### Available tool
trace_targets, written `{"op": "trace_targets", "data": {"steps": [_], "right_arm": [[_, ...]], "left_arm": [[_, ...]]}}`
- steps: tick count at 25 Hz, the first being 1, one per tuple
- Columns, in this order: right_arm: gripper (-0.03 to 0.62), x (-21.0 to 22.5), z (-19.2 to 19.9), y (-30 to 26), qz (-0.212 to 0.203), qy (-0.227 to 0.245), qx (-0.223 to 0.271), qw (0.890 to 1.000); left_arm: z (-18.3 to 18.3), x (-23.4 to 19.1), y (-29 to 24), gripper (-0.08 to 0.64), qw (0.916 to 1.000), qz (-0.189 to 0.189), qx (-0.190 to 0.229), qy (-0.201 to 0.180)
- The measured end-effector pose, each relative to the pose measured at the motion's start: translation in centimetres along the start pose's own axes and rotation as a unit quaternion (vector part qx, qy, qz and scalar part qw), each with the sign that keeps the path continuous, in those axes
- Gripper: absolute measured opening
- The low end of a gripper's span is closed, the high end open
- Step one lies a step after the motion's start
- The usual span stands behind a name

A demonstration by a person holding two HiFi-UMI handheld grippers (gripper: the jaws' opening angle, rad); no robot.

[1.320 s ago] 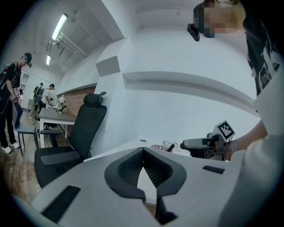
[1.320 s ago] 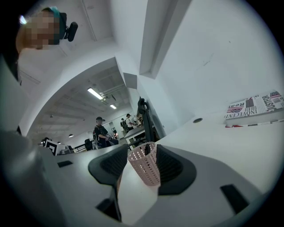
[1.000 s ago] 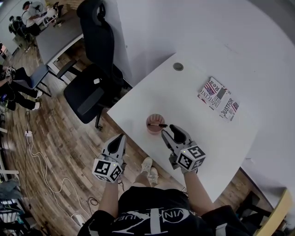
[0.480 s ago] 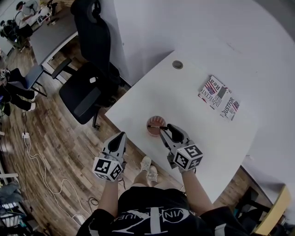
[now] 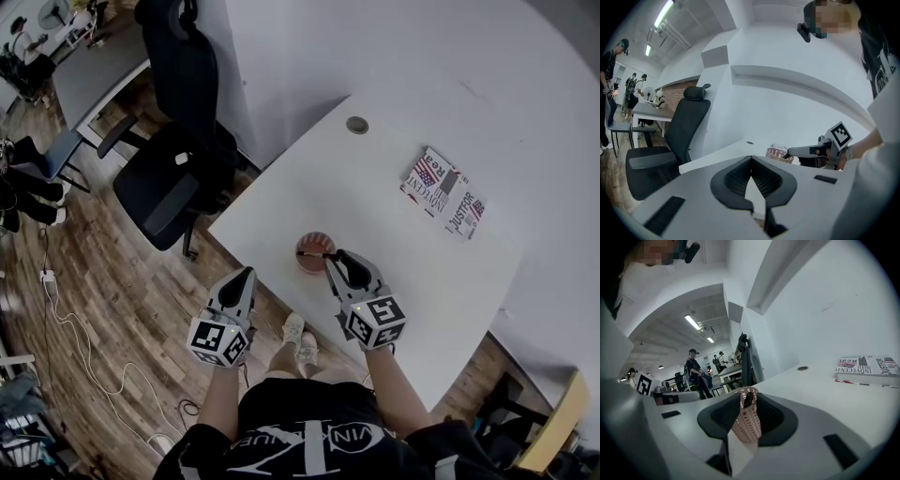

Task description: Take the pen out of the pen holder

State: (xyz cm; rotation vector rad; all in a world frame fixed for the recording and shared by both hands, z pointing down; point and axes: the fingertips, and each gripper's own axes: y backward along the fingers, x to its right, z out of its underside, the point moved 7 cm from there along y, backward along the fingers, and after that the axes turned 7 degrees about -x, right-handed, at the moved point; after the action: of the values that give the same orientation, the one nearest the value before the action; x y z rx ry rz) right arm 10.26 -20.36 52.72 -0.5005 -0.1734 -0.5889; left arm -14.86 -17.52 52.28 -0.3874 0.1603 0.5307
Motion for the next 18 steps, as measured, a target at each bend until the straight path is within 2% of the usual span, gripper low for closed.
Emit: {"op": "trace_targets", "data": {"steps": [11, 18], "right_arm": [[0.064, -0.1, -0.4, 0.4, 0.016, 0.012, 0.012, 1.0], [0.058, -0.6, -0.9, 0.5, -0.001, 0.009, 0.026, 1.0]], "left_arm": [[0.4, -0.1, 0.7, 0.014, 1.0, -0.004, 0.0, 0.005], [0.5, -0.3, 1.4, 0.014, 0.9999, -0.01, 0.002, 0.006]]}}
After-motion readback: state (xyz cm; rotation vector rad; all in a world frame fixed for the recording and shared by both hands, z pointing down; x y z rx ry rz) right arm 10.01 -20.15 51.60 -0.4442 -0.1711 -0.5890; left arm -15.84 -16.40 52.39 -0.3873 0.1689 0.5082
